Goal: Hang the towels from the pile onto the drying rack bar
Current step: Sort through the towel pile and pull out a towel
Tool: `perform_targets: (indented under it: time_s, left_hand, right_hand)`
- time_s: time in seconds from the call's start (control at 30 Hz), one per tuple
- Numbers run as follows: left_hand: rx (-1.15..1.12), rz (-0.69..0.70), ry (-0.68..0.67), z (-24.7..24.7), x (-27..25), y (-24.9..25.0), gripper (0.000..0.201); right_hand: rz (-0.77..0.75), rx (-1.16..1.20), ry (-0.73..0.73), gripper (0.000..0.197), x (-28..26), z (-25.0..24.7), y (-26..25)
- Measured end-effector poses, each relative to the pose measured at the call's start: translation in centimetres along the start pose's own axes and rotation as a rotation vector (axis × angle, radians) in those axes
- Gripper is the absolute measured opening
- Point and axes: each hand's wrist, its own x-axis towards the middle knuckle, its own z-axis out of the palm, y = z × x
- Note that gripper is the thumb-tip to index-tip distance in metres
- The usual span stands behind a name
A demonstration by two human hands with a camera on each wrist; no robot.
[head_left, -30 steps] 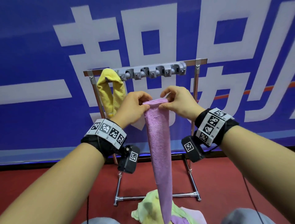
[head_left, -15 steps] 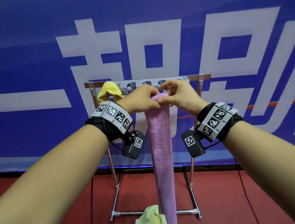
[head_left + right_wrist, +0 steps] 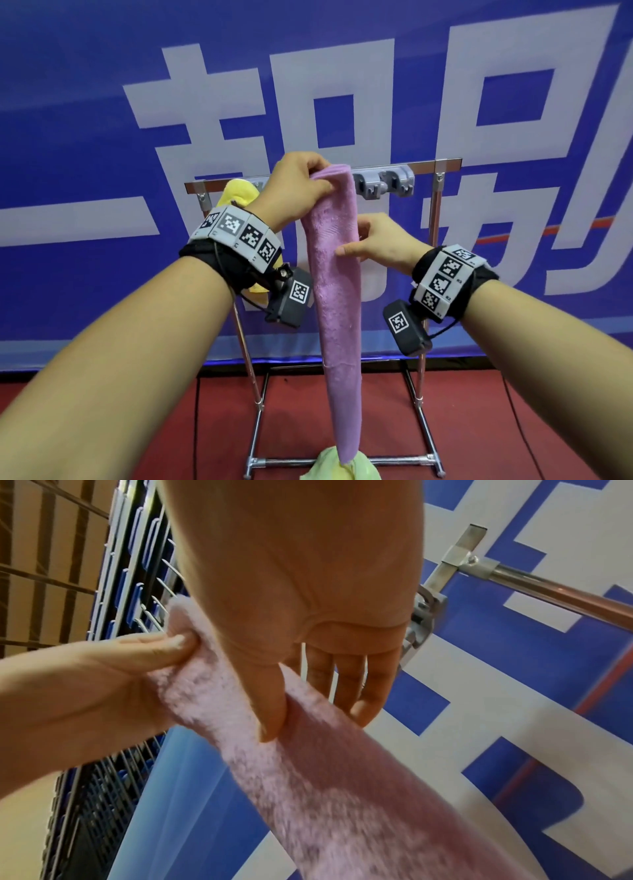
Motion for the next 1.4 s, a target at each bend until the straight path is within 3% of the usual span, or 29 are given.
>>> perform_targets:
  time_s: [0.13, 0.33, 0.43, 0.53, 0.63, 0.77, 0.97, 1.07, 1.13, 1.17, 1.23, 1.3, 1.4]
  left_hand:
    - [-0.001, 0.011, 0.063, -1.1, 0.5, 0.2, 0.008]
    - [0.007, -0.024, 0.218, -3.5, 0.8, 0.0, 0.011]
    - [-0.035, -0.027, 0.312, -5.1, 0.7, -0.4, 0.013]
    - [-0.040, -0.051, 0.342, -6.5, 0.2, -1.2, 0.015]
    - [-0.027, -0.102, 0.366, -7.6, -0.2, -2.7, 0.004]
    - [0.105, -0.235, 0.258, -8.1, -1.2, -5.8, 0.005]
    - [0.351, -0.414, -0.168, -5.8, -3.8, -10.4, 0.010]
    - [0.350, -0.471, -0.355, -4.2, -5.0, -11.3, 0.014]
    - [0.238, -0.425, -0.484, -3.2, -5.3, -10.6, 0.020]
    - [0.151, -0.376, -0.499, -2.5, -5.2, -9.8, 0.026]
    - [0.030, -0.276, -0.393, -1.4, -4.5, -7.8, 0.037]
    - [-0.016, -0.209, -0.265, -0.4, -3.6, -5.8, 0.038]
    - [-0.066, -0.185, -0.187, 1.0, -2.8, -3.9, 0.036]
  right_hand:
    - [0.007, 0.047, 0.011, 0.024, 1.0, 1.8, 1.7]
    - [0.111, -0.001, -0.081, 0.033, 2.5, 4.3, 5.3]
    - [0.115, -0.080, -0.109, 0.020, 2.7, 4.9, 7.1]
    - [0.111, -0.115, 0.015, 0.015, 2.6, 4.7, 7.1]
    - [0.116, -0.210, 0.138, 0.006, 2.3, 3.6, 5.9]
    - [0.097, -0.223, 0.249, 0.011, 2.5, 2.0, 4.9]
    - [-0.037, -0.208, 0.351, 0.009, 3.3, 0.3, 1.5]
    - [-0.099, -0.263, 0.367, 0.008, 3.7, -0.1, -0.3]
    - [-0.127, -0.285, 0.360, 0.013, 3.9, -0.1, -1.5]
    - [-0.135, -0.295, 0.348, 0.017, 4.0, -0.1, -2.0]
    - [-0.146, -0.318, 0.294, 0.019, 4.1, 0.1, -2.7]
    - [-0.155, -0.367, 0.245, 0.015, 4.1, 0.4, -3.3]
    - [-0.151, -0.403, 0.220, 0.016, 4.2, 0.3, -3.6]
